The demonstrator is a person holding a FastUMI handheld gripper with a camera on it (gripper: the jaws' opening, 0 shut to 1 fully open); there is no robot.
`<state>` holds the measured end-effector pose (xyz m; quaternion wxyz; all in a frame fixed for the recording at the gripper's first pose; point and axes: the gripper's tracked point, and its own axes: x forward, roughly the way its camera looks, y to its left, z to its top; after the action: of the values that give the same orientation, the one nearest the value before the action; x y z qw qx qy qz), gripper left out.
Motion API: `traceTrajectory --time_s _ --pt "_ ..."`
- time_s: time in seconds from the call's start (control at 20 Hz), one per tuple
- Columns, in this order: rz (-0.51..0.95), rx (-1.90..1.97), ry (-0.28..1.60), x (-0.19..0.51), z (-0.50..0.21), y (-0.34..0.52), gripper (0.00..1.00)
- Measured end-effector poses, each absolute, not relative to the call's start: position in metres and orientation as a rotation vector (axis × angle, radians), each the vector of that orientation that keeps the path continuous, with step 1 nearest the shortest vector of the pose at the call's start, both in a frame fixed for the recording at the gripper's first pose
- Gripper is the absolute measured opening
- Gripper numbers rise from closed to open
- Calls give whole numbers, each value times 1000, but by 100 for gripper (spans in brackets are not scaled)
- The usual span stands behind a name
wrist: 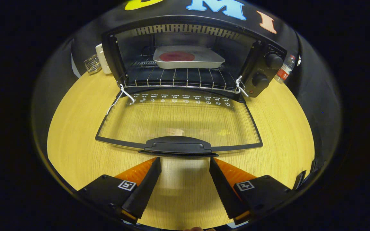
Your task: Open the toaster oven, put the food inside, and close the toaster oven door.
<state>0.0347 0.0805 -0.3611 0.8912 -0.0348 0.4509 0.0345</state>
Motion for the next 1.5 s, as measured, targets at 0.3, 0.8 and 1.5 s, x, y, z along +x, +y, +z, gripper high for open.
traceTrajectory --time_s 0.3,0.8,1.5 --pt "64 -64 862 27 -326 80 97" --pt "108 15 549 72 -192 97 97" --pt "1 103 130 -13 -64 -23 96"
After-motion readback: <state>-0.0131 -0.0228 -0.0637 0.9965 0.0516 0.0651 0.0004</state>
